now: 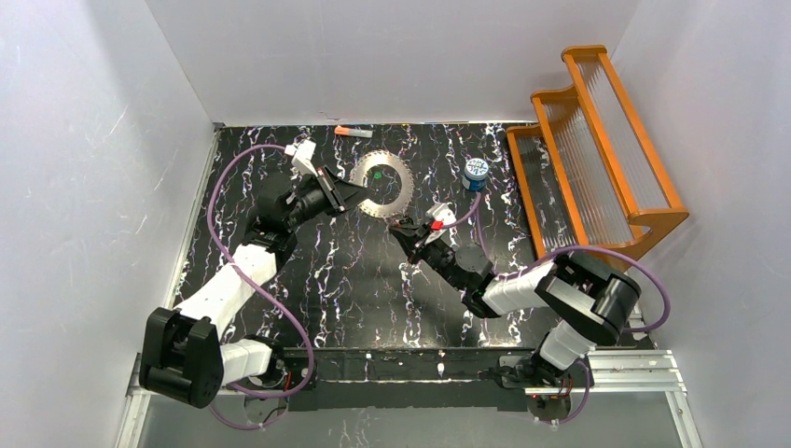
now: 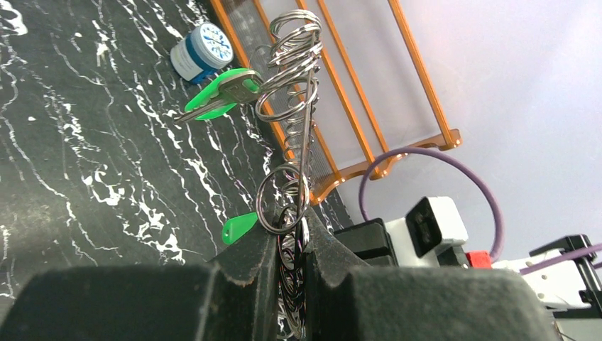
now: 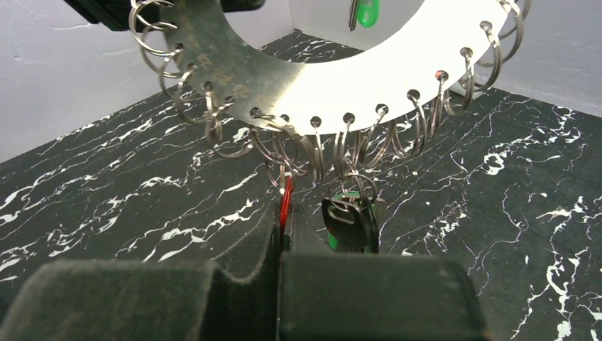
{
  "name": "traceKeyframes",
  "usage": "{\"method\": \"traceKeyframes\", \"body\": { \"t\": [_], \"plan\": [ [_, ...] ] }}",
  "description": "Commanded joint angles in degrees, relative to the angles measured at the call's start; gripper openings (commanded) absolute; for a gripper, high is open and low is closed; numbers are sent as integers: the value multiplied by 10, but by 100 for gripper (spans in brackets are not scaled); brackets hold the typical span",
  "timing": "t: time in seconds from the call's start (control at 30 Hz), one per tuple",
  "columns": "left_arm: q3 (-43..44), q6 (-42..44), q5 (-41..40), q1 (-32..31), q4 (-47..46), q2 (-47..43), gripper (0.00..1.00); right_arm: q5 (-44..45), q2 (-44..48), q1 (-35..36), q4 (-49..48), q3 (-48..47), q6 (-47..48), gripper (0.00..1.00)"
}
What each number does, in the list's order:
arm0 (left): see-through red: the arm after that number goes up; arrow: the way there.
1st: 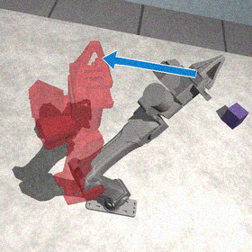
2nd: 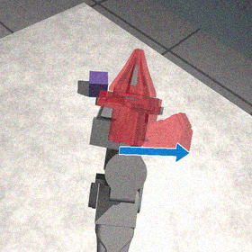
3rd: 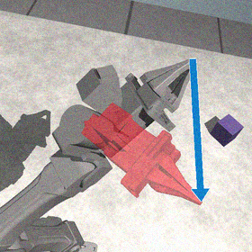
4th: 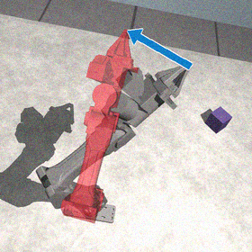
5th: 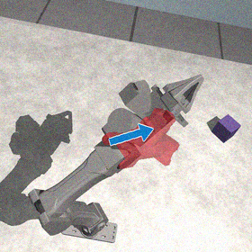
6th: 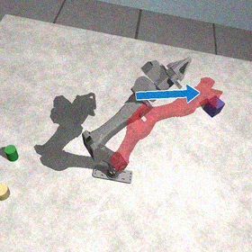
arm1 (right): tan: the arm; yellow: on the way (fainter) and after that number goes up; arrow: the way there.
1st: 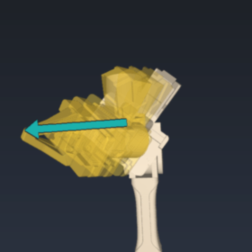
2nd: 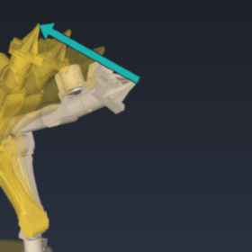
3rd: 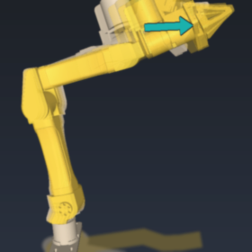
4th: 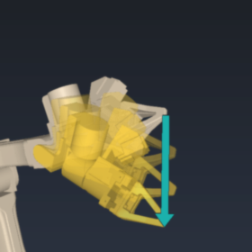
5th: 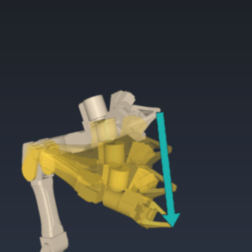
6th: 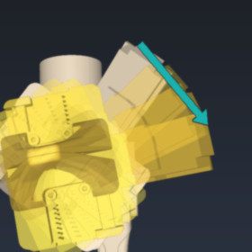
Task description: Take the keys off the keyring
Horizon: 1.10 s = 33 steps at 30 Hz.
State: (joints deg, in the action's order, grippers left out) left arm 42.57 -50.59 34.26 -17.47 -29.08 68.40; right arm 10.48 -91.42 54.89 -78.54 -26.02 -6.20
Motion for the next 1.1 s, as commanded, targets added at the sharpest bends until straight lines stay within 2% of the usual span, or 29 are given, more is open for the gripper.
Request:
{"method": "traceKeyframes", "body": {
  "t": [0.0,0.2,0.53,0.7,0.83,1.07],
  "plan": [
    [1,-1,-16,16,3,2,0,-15,51,4,14,10,11,1],
    [1,6,-22,25,11,7,0,-49,117,4,146,8,22,1],
    [6,43,-15,24,33,17,0,-44,227,2,544,-108,98,1],
    [8,64,-4,25,46,25,0,-63,221,2,711,-195,129,1],
    [25,104,-15,25,100,38,0,-66,209,3,820,-254,138,1],
    [43,145,-31,24,150,37,0,-22,177,2,943,-317,157,1]
  ]
}}
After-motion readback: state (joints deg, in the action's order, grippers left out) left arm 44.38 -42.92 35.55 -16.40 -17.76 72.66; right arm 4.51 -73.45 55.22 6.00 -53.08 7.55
